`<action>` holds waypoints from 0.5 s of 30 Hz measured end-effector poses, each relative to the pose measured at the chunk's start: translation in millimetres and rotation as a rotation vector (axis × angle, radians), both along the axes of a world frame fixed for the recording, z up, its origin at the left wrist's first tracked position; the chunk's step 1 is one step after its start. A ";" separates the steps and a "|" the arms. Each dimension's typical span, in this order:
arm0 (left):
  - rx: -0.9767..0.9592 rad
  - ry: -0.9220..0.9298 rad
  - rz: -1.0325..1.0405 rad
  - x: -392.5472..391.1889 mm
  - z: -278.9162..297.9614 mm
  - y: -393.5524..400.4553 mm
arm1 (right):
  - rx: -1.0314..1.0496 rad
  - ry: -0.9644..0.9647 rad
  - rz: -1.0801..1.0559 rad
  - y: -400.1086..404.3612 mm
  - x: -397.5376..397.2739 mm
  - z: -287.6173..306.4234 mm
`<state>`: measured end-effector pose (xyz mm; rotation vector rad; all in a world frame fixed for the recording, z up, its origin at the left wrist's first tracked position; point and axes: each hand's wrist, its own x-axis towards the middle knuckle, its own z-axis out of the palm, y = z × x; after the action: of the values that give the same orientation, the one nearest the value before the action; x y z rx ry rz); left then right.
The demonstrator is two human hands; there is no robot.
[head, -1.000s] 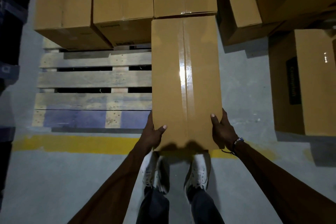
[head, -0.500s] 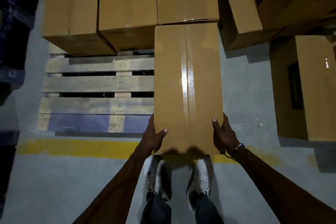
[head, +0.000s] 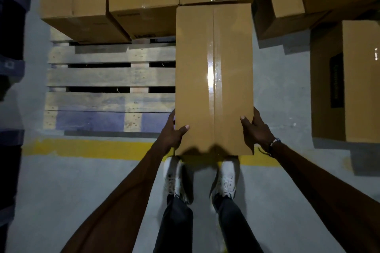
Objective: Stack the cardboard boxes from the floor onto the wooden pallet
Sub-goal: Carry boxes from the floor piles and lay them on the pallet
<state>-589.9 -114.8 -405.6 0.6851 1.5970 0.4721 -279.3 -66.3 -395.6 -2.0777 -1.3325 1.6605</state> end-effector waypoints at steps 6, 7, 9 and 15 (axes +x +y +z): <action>0.041 0.083 0.044 -4.6 1.7 14.5 | 0.013 -0.001 -0.015 6.5 8.5 2.2; 0.055 0.092 0.043 -3.6 5.2 18.8 | 0.014 0.004 -0.025 8.6 7.9 3.0; 0.068 0.100 0.045 -3.3 6.1 26.7 | 0.013 0.013 -0.040 13.5 6.4 2.9; 0.080 0.198 0.022 -11.2 -1.5 39.3 | 0.102 0.001 -0.007 15.3 1.0 1.5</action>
<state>-601.2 -75.5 -407.2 0.7952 1.7806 0.4990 -278.4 -51.0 -394.1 -2.0221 -1.3773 1.5557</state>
